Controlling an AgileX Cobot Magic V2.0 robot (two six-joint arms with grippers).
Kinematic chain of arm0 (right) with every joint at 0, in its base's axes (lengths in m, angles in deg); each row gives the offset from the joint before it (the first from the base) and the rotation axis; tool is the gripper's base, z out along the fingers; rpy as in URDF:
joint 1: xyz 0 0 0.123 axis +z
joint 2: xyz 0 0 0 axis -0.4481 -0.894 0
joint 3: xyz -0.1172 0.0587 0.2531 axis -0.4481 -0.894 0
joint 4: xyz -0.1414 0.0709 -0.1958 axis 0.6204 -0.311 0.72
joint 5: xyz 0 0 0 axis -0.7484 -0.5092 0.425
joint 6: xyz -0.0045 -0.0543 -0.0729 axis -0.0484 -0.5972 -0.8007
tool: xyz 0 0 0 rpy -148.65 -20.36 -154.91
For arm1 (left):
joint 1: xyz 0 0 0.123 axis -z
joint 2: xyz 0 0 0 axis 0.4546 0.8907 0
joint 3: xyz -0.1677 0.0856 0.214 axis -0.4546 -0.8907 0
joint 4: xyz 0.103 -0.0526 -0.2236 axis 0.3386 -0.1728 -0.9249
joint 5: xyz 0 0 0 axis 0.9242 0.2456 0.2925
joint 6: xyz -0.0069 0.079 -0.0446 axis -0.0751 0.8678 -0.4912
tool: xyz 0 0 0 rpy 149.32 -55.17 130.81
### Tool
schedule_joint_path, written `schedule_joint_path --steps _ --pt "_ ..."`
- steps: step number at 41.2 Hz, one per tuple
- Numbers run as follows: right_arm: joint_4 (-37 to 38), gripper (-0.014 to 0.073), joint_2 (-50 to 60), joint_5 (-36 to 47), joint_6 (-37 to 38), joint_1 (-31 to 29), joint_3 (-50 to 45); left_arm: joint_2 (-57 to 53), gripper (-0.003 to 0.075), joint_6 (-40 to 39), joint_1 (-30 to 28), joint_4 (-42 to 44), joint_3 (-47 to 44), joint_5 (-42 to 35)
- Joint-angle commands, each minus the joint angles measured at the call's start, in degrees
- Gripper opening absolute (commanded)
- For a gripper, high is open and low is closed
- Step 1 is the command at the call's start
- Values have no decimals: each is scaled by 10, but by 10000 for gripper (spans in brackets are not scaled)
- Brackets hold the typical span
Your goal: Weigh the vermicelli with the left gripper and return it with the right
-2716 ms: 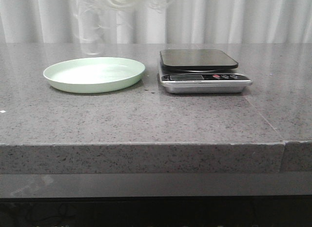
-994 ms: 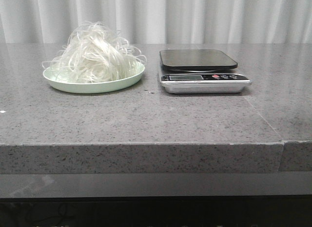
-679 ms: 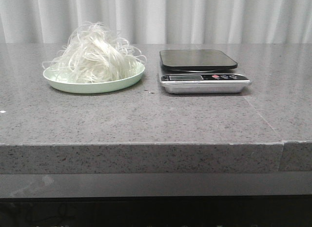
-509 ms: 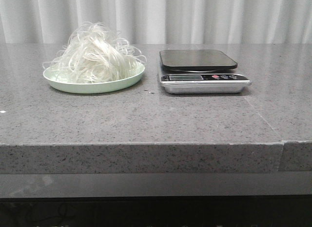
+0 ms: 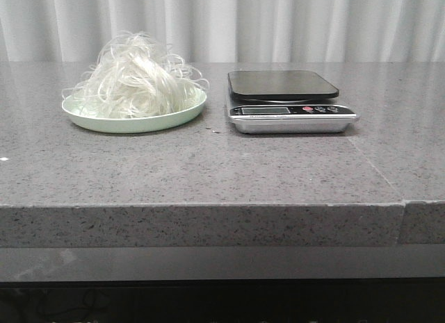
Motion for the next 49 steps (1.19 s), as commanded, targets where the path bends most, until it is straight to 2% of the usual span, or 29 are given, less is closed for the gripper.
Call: schedule_joint_path --steps 1,24,29,36,40,44,49 --pt "5 162 -1 31 -2 -4 13 3 142 -1 2 -5 15 -41" --pt "5 162 -1 30 -2 -4 13 -8 142 -1 -3 -5 10 -43" --pt "5 162 -1 30 -2 -4 13 -49 142 -1 -43 3 -28 -54" --pt "5 162 -1 30 -2 -4 13 -150 142 -1 -142 -15 -134 -151" --pt "5 162 -1 30 -2 -4 13 -199 142 -1 -189 -19 -176 -164" --pt "5 162 -1 30 -2 -4 13 -238 142 -1 -217 -19 -211 -182" --pt "5 162 -1 30 -2 -4 13 -272 141 -5 -233 -2 -268 -251"
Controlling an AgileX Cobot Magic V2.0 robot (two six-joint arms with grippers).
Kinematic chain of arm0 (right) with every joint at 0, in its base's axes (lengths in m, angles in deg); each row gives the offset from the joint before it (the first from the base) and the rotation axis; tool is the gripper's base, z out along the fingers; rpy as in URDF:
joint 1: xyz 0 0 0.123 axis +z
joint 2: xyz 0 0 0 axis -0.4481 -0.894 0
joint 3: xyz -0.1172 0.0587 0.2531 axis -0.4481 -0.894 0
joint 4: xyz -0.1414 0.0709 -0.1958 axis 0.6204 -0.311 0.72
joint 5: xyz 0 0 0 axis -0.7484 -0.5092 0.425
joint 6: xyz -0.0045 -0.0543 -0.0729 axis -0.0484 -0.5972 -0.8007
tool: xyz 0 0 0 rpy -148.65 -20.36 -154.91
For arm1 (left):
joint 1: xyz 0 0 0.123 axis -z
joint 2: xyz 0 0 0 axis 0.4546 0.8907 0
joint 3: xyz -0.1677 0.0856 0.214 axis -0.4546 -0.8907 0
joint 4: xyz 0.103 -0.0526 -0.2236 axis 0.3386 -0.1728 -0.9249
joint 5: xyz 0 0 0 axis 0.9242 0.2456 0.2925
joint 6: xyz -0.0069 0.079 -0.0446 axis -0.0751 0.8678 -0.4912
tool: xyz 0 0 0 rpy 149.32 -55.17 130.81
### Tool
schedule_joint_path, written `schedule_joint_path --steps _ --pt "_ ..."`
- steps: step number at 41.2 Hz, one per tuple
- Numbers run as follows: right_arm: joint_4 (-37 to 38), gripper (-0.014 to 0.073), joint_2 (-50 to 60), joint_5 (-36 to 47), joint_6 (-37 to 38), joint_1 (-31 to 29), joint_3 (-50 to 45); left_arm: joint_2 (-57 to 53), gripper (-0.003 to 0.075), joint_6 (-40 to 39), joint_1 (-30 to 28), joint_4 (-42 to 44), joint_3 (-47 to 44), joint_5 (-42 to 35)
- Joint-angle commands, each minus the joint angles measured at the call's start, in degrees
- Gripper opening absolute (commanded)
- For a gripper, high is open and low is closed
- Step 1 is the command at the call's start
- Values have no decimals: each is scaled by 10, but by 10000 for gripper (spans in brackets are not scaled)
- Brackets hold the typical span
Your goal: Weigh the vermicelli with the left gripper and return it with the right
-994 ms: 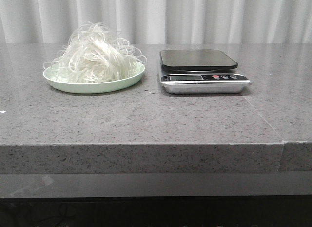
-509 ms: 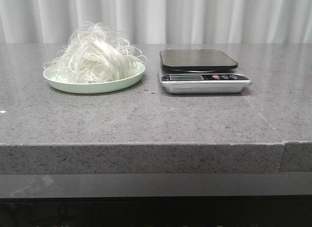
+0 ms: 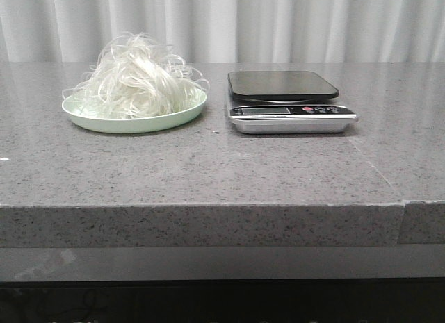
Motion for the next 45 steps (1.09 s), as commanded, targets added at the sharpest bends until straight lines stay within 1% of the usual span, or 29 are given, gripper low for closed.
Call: schedule_joint_path --steps 1,5,9,12,14,18,20,26,33,45 --pt "4 162 -1 31 -3 -4 13 -18 142 -12 -10 12 -25 -98" --pt "4 162 -1 31 -3 -4 13 -37 141 -53 -11 49 -64 -145" --pt "4 162 -1 31 -3 -4 13 -42 141 -61 -11 57 -96 -185" --pt "4 162 -1 30 -3 -4 13 -42 141 -74 -11 82 -115 -209" --pt "4 162 -1 30 -3 -4 13 -42 141 -97 -11 106 -124 -226" --pt "4 162 -1 30 -3 -4 13 -42 141 -102 -11 105 -144 -249" --pt "4 162 -1 30 -3 -4 13 -42 141 -102 -11 101 -143 -239" --pt "4 162 -1 30 -3 -4 13 -42 142 -102 -11 101 -143 -243" --pt "4 162 -1 30 -3 -4 13 -42 142 -102 -24 101 -143 -243" --pt "4 162 -1 30 -3 -4 13 -42 142 -102 -23 101 -143 -243"
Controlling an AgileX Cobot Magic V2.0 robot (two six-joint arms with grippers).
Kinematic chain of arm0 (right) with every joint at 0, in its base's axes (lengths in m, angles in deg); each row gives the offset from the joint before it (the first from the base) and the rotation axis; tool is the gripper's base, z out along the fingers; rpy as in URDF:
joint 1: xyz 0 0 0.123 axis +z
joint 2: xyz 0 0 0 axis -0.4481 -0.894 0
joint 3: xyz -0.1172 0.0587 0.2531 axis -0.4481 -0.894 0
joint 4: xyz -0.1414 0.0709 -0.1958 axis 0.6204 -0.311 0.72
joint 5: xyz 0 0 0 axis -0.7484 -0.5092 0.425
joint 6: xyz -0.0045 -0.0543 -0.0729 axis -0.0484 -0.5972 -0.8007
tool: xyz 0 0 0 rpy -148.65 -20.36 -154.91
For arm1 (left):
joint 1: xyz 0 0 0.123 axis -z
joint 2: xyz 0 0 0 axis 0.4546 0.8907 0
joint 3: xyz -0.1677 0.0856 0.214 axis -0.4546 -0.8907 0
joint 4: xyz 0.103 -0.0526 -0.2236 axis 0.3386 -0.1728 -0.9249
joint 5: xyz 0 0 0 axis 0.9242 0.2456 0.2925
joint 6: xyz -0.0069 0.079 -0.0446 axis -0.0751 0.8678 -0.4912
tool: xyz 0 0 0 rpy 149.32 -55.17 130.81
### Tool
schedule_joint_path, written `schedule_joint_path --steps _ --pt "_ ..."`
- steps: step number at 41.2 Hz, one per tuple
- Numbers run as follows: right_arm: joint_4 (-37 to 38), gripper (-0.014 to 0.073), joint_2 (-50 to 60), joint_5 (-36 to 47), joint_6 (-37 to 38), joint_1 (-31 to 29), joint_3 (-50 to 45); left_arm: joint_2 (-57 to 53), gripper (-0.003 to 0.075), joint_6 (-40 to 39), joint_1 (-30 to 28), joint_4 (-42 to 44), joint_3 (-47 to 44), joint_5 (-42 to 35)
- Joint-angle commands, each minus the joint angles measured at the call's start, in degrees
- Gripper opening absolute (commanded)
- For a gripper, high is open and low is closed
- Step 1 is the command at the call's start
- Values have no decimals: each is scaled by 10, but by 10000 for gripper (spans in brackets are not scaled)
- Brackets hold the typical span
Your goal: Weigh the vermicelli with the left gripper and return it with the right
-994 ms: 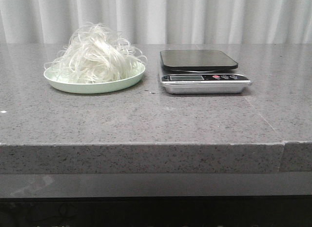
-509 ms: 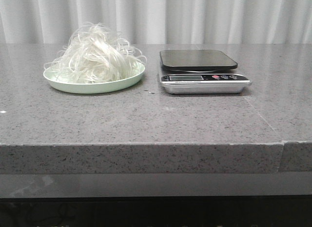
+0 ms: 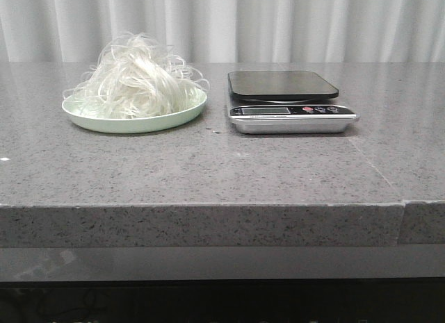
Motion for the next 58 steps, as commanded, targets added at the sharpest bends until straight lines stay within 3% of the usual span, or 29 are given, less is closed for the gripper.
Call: schedule_joint_path --steps 1,24,28,45,58 --pt "4 162 -1 33 -4 -4 13 -12 142 -6 0 0 -5 -47" --pt "4 162 8 34 -4 -4 10 -12 142 -6 0 0 -5 -47" --pt "1 162 32 44 -4 -36 -10 -12 142 -6 0 0 -5 -47" --pt "1 162 231 377 -4 -253 -275 -11 142 -6 0 0 -5 -47" --pt "1 162 316 501 -4 -268 -442 -11 142 -6 0 0 -5 -47"
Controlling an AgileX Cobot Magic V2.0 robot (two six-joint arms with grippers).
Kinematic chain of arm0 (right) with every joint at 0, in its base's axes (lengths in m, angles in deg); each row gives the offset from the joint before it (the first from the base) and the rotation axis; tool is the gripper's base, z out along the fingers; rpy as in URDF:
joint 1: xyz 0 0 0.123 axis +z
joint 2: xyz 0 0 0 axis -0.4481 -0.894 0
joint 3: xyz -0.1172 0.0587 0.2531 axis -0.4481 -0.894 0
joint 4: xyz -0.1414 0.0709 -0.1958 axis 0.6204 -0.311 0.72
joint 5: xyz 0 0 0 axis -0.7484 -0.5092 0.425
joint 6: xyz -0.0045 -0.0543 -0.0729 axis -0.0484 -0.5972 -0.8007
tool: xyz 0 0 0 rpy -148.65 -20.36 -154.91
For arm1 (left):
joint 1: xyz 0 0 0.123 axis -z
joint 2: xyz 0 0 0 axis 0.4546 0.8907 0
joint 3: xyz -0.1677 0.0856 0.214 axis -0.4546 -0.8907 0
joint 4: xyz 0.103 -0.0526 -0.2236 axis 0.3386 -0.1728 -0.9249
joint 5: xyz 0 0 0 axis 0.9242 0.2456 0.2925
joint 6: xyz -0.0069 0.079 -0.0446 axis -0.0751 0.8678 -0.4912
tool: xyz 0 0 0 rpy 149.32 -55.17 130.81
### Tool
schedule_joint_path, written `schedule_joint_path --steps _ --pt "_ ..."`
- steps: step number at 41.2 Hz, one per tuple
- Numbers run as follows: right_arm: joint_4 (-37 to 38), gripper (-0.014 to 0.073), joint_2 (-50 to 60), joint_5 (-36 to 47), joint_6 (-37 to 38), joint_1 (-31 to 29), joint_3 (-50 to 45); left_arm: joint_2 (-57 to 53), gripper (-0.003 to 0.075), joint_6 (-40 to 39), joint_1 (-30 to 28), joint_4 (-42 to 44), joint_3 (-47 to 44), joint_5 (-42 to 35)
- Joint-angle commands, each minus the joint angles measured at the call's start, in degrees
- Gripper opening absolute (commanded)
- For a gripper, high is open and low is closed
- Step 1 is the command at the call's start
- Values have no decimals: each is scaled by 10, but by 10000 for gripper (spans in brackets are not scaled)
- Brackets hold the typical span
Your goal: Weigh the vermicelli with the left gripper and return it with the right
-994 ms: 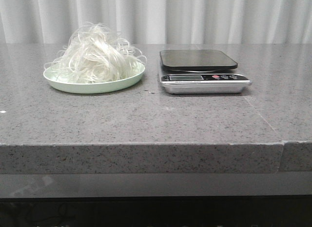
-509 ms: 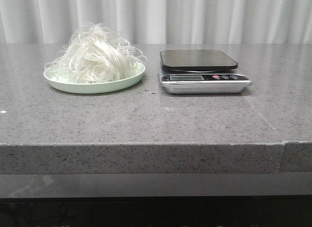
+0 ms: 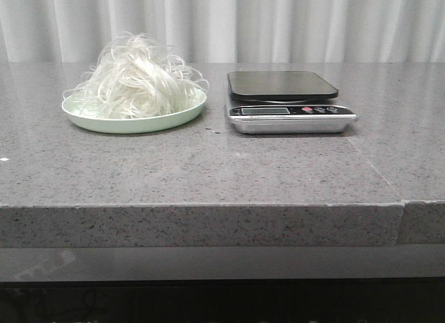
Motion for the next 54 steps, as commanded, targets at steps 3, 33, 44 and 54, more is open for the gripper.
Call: schedule_joint_path --steps 3,33,44,54 --pt "1 162 16 101 -4 -3 -33 -11 142 -5 0 0 -5 -45" --pt "-1 162 23 161 14 -8 -63 -11 142 -5 0 0 -5 -45" --pt "-2 162 23 170 45 -8 -63 -11 142 -5 0 0 -5 -45" --pt "-2 162 23 169 45 -8 -63 -11 142 -5 0 0 -5 -45"
